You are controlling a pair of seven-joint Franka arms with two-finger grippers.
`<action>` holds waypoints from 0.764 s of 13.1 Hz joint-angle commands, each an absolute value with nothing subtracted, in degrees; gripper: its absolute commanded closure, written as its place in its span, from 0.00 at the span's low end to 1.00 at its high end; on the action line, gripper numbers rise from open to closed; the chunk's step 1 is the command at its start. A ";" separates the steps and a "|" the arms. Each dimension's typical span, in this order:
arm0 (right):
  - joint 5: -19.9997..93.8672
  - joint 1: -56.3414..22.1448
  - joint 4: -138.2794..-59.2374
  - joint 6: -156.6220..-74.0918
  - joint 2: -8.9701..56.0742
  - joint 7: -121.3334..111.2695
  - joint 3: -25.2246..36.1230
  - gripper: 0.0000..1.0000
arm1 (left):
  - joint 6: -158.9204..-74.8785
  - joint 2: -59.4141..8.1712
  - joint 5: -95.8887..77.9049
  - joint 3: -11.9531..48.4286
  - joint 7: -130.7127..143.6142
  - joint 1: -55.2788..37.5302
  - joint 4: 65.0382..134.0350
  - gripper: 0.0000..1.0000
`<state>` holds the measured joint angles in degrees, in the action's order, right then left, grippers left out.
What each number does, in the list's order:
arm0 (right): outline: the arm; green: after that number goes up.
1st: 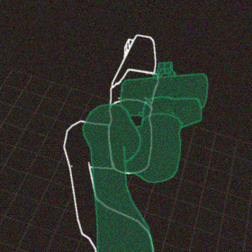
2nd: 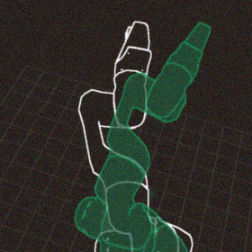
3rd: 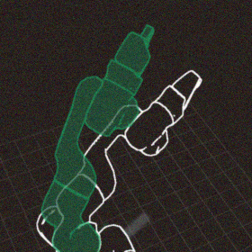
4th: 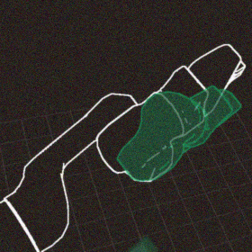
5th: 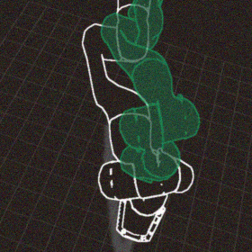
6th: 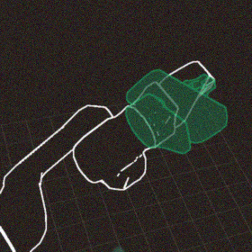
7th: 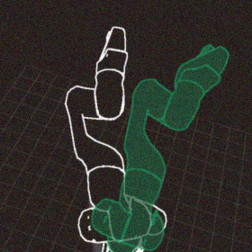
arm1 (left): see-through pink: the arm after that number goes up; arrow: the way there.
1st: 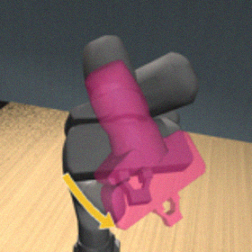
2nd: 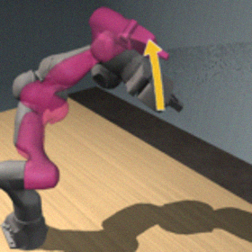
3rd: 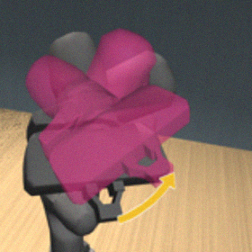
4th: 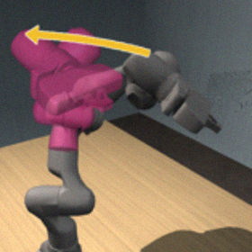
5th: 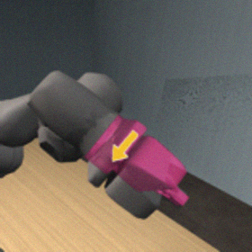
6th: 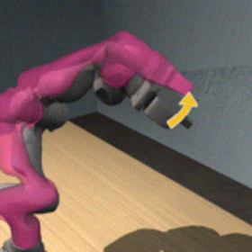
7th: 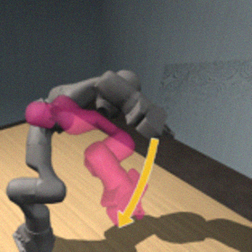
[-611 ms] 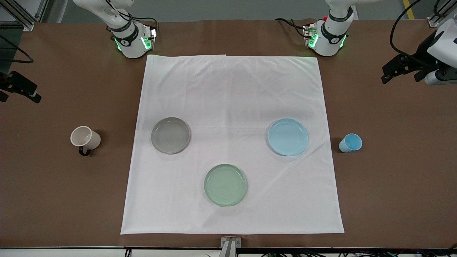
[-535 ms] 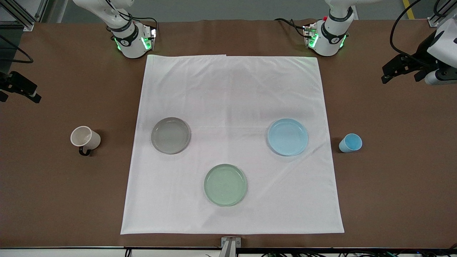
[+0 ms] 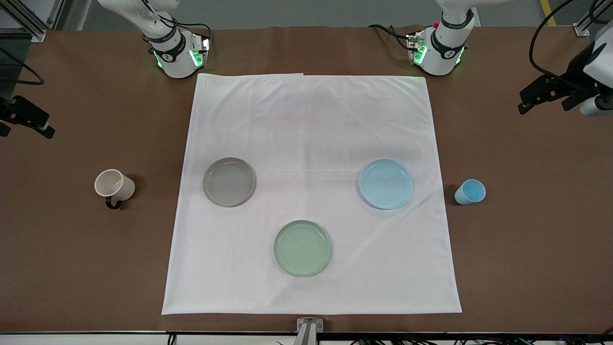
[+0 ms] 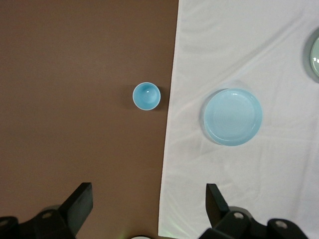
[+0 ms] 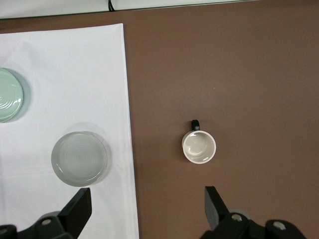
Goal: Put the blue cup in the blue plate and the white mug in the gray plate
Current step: 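Reach the right gripper toward the white mug while the left gripper reaches the cup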
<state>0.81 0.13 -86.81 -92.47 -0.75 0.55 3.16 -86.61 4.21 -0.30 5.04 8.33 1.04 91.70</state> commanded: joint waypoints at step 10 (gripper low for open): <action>0.18 0.61 -86.57 -91.32 5.87 0.53 3.08 0.00 | -86.22 0.35 4.75 5.54 8.43 2.72 92.81 0.00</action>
